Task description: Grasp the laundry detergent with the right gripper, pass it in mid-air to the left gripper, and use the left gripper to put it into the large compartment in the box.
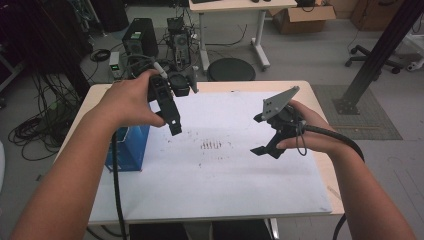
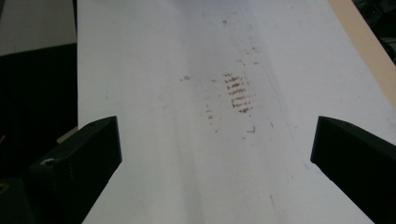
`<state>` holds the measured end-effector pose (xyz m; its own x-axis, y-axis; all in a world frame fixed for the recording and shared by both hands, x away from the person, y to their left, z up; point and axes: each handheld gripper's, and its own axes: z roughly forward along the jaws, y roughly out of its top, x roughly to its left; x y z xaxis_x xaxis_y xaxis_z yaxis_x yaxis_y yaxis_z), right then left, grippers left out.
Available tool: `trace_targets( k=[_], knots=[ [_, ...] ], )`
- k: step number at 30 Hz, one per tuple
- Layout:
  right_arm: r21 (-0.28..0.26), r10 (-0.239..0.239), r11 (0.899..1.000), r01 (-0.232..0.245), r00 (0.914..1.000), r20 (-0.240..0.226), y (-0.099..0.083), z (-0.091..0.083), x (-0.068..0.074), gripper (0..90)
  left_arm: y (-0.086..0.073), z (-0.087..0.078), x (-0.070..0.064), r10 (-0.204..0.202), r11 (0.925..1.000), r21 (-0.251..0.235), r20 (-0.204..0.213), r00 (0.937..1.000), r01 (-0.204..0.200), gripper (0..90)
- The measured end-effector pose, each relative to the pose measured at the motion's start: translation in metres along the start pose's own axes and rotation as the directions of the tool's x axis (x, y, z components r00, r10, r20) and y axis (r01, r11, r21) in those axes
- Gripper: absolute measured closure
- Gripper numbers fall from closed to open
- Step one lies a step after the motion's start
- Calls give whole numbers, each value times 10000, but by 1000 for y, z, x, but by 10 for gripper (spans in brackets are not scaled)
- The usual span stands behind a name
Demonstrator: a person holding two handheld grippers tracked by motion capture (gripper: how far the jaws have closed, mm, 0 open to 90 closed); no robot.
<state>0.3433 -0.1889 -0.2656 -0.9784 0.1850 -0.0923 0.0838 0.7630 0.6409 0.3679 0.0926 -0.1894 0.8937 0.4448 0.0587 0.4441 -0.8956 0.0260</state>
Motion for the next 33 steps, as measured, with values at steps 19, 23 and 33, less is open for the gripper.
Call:
trace_targets(
  k=[19, 23, 33],
  knots=[
    [1660, -307, 9854, 367, 9988, -387, 3, 15, -11, 26, 13, 42, -30, 2905, 9555, 269, 897, 9527, -2939, 2],
    [1864, -268, 9818, 351, 9985, -471, 1, 20, -11, 28, 12, 49, -32, 2950, 9534, 344, 1048, 9497, -2999, 2],
    [1955, -287, 9799, 386, 9982, -535, -1, 22, -10, 29, 12, 47, -31, 2830, 9577, 270, 955, 9544, -2866, 2]
  ],
)
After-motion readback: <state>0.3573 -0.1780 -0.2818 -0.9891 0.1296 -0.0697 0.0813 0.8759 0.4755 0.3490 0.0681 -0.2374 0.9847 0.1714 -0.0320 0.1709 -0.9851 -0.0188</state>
